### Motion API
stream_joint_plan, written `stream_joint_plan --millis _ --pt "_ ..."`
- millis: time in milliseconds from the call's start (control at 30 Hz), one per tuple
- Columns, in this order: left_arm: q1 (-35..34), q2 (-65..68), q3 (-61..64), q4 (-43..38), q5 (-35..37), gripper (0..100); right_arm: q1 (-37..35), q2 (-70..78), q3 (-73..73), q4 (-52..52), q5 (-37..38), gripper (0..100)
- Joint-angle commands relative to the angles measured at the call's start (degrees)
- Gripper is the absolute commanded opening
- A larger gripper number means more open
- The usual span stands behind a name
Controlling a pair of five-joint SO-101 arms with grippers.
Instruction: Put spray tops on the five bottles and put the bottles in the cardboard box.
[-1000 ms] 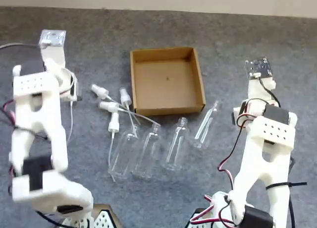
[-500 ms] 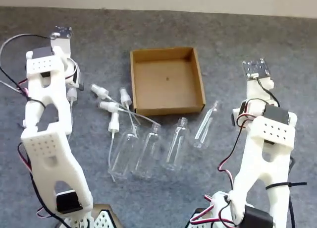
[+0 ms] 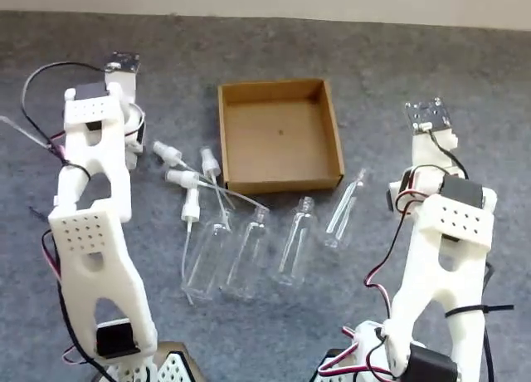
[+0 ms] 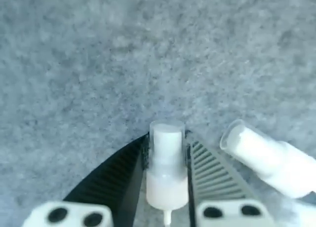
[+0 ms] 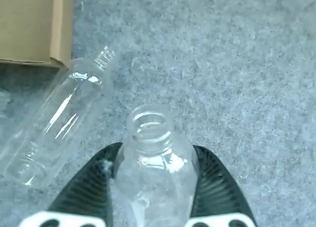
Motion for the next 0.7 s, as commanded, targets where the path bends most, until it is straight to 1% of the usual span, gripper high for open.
stream_joint_plan --millis 0,100,233,400,467,600,667 --pt "-1.1 -0.7 -2.1 0.4 -0.1 4 -0.7 -2.9 -0.5 0.4 0.8 1.7" --pt "-1.3 -4.3 -3.6 3.8 0.0 4 -2.1 -2.9 -0.4 0.1 0.8 1.7" --pt "-1.2 -11.6 -8.1 10.5 0.0 4 -2.4 -3.0 -1.2 0.0 0.8 1.5" --pt "-0.9 -23.5 -14.0 19.5 0.0 4 -5.8 -3.0 -8.8 -2.0 0.3 1.2" --pt "-0.7 -28.8 -15.2 22.1 0.2 4 -9.6 -3.3 -11.7 -2.0 -2.3 0.6" --pt "1.4 -40.0 -14.1 25.8 1.8 4 -19.7 -8.1 -13.1 -2.3 -11.6 0.3" --pt "2.5 -46.4 -11.3 26.0 3.3 4 -24.8 -11.8 -9.8 -3.6 -12.6 0.3"
